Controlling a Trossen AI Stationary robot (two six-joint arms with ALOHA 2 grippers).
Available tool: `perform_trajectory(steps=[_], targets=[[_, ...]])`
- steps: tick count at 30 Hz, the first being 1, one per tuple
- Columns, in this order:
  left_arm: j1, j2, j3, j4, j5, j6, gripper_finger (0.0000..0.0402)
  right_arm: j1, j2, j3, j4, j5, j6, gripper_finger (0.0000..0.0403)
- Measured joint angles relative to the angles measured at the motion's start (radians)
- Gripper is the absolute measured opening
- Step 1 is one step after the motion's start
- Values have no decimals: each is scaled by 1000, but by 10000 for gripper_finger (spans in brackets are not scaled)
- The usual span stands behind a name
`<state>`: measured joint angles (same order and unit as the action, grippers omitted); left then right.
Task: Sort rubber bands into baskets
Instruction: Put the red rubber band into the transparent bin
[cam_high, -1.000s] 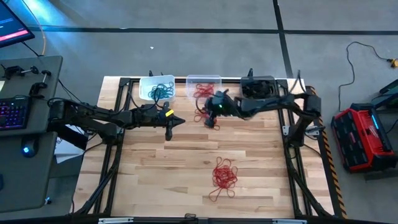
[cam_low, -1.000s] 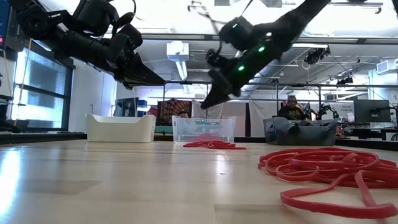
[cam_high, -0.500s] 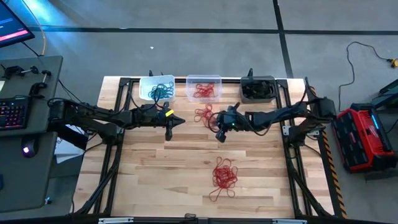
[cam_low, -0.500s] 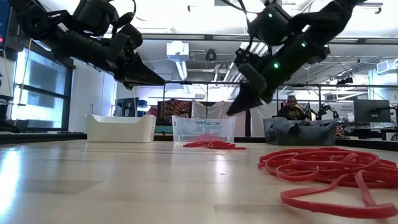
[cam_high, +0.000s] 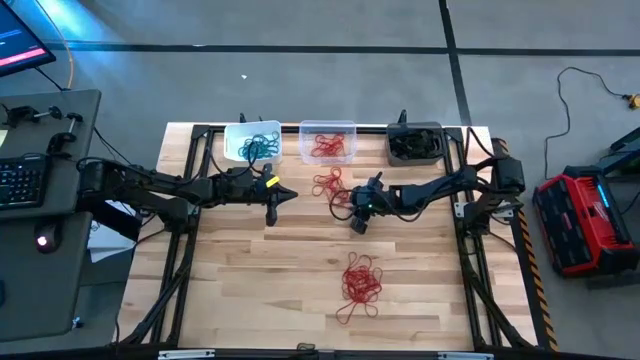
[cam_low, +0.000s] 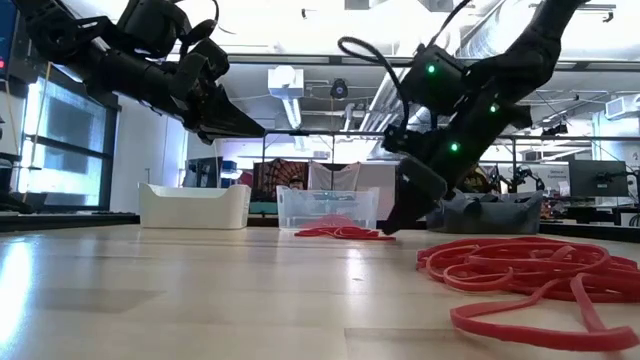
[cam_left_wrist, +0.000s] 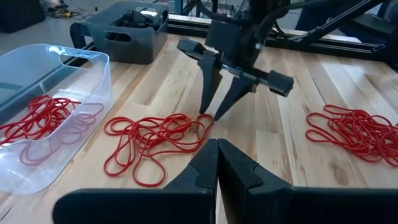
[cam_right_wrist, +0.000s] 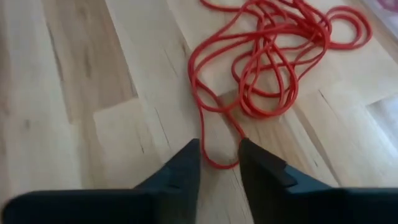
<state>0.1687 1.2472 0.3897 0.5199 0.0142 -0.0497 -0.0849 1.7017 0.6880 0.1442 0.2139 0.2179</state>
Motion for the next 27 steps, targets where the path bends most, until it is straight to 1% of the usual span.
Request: perform_trajectory(steps=[3, 5, 7, 10, 12, 14, 16, 20, 21, 24, 27], targets=[[0, 0, 0, 0, 0, -1, 0, -5, 18, 0, 7, 14, -16, 137], [0, 0, 0, 0, 0, -1, 0, -12, 26, 0, 11, 19, -19, 154], [0, 0, 0, 0, 0, -1, 0, -20, 32, 0, 16, 17, -26, 163], [0, 0, 0, 0, 0, -1, 0, -31, 40, 2, 22, 2, -38, 162], [0, 0, 0, 0, 0, -1, 0, -36, 46, 3, 24, -23, -40, 151], [0, 0, 0, 0, 0, -1, 0, -40, 48, 3, 23, -53, -42, 130], [0, 0, 0, 0, 0, -1, 0, -40, 49, 3, 22, -79, -43, 100], [0, 0, 0, 0, 0, 0, 0, -40, 51, 14, 11, -129, -45, 20], [0, 0, 0, 0, 0, 0, 0, -35, 51, 21, 1, -131, -54, 10], [0, 0, 0, 0, 0, 0, 0, -16, 48, 55, -53, -126, -69, 13], [0, 0, 0, 0, 0, 0, 0, 7, 43, 101, -126, -149, -81, 3]])
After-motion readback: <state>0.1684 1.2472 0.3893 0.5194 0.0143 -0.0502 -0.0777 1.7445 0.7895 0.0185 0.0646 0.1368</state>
